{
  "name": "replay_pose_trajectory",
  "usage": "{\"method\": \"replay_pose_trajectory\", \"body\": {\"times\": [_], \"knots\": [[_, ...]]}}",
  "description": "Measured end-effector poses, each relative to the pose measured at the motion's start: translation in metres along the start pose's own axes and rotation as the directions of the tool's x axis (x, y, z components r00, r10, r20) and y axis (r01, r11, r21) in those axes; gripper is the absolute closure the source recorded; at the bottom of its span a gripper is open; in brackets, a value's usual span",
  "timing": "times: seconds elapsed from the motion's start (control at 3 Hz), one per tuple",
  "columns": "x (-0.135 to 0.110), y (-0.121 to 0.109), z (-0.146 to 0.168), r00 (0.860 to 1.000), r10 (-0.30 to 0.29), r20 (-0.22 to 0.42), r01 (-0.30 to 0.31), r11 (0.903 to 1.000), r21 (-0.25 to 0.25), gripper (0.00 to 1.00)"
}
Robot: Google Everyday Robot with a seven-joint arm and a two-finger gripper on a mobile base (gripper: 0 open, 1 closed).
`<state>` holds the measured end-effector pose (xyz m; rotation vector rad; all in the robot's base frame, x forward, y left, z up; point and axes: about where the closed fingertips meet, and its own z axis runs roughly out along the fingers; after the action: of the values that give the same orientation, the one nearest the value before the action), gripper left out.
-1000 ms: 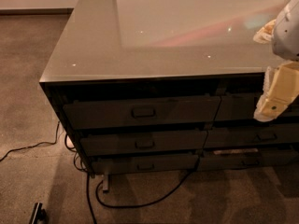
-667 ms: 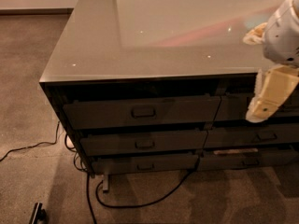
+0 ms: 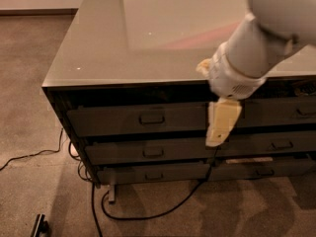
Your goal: Open top drawer
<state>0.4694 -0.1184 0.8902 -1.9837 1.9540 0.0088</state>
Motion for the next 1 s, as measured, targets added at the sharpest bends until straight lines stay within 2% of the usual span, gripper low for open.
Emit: {"method": "replay_pose_trajectory", "body": {"times": [0.33,0.67,1.0], "knots": [[-0.020,0.011,0.050,0.998,-0.064,-0.009,0.063,0.9962,-0.060,0.00],[-0.030,0.018,0.093,0.992,-0.112,-0.057,0.108,0.9919,-0.067,0.00],[-0.027,0.018,0.097,0.991,-0.115,-0.069,0.111,0.9917,-0.065,0.00]]}}
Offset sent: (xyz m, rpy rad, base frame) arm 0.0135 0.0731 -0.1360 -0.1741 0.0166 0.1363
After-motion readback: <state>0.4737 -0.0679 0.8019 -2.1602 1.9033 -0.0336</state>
